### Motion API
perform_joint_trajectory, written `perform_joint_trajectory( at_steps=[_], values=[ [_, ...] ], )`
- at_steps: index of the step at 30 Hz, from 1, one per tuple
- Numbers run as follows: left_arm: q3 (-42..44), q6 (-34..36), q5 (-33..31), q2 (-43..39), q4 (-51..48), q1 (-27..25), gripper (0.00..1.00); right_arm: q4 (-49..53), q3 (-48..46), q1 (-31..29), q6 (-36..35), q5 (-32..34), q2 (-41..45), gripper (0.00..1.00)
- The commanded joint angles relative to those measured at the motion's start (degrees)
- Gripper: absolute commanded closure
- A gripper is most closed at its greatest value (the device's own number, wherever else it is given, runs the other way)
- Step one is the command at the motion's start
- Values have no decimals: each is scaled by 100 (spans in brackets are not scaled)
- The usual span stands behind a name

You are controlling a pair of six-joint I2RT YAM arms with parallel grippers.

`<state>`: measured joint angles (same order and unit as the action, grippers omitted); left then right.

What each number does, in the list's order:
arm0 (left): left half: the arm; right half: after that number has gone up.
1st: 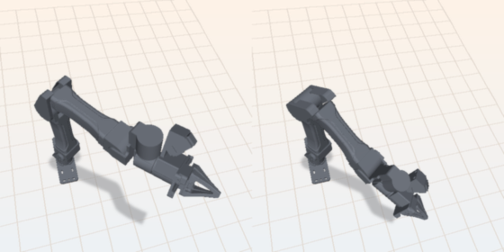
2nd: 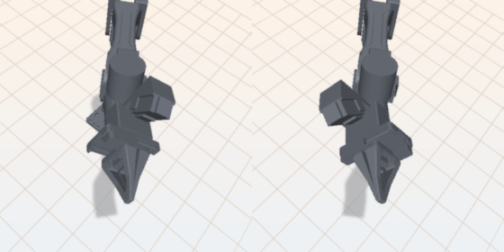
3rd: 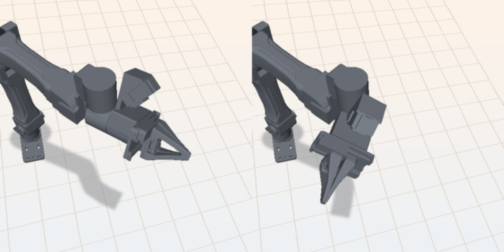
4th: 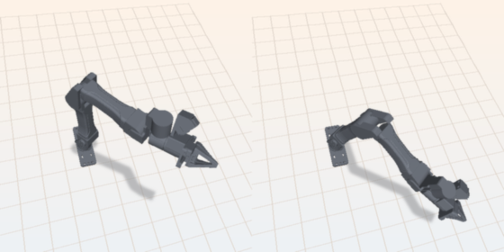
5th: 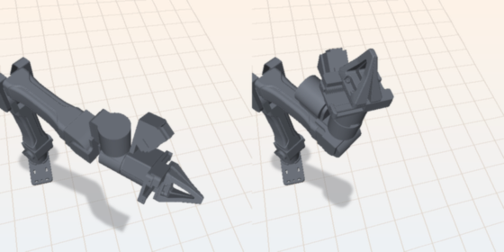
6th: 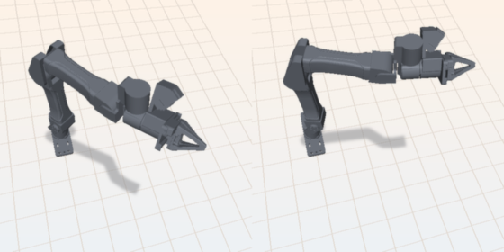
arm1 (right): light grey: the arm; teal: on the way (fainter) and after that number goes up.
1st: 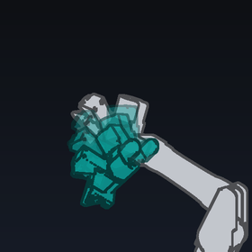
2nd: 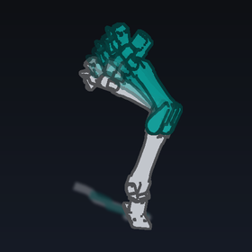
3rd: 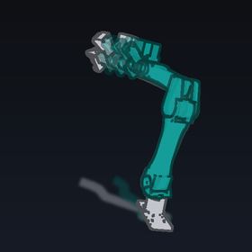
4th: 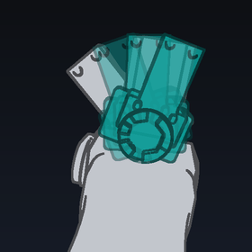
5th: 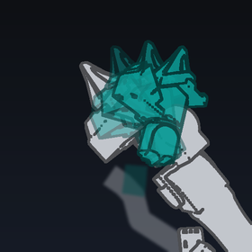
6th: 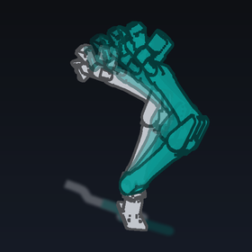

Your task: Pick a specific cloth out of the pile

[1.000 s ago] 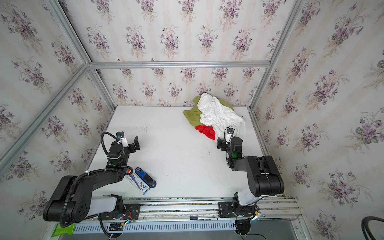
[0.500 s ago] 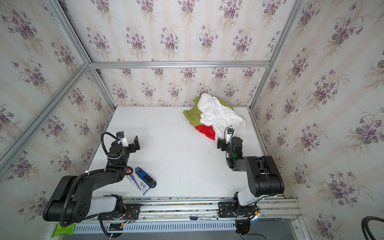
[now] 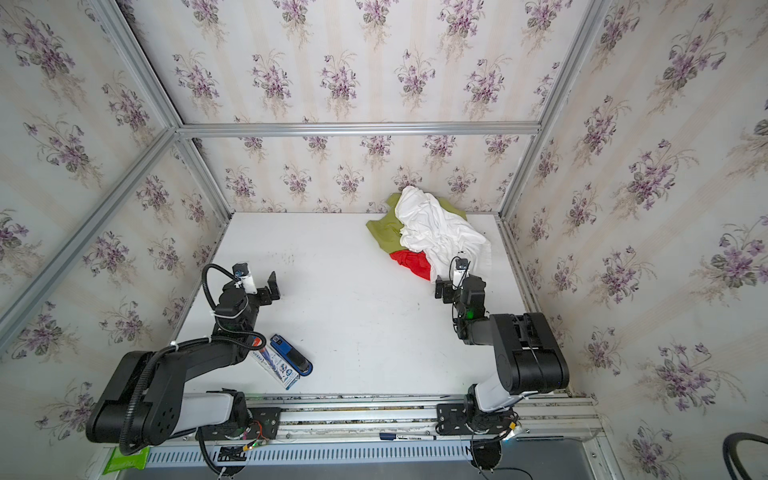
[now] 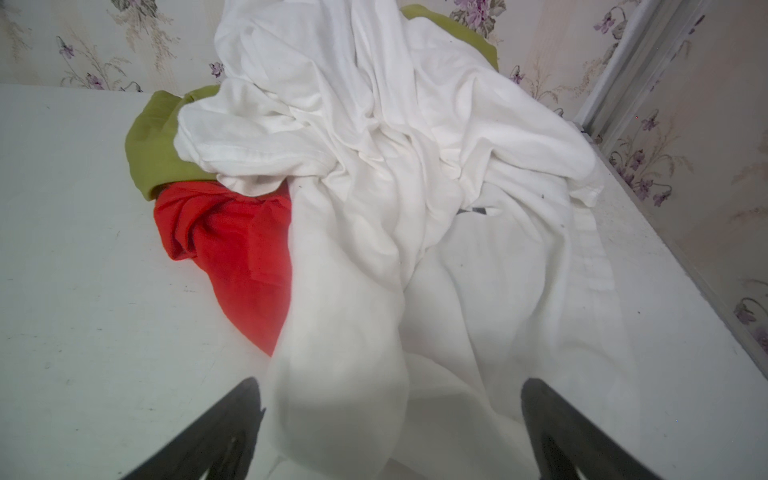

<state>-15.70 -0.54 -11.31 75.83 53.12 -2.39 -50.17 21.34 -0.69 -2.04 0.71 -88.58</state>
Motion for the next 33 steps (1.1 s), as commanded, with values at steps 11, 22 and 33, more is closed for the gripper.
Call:
perform_joint_trajectory(
  at_steps=[11, 22, 33],
  values=[
    [-30, 36, -238, -302, -148, -111, 0, -710, -227, -277, -164, 538, 86, 0],
    [-578, -144, -545, -1439, -1782, -227, 0, 167, -161, -413, -398, 407, 929, 0],
    [-2308, -1637, -477, -1164, -4557, -570, 0, 2790, 868, -892, 167, 1021, 1874, 0]
  ],
)
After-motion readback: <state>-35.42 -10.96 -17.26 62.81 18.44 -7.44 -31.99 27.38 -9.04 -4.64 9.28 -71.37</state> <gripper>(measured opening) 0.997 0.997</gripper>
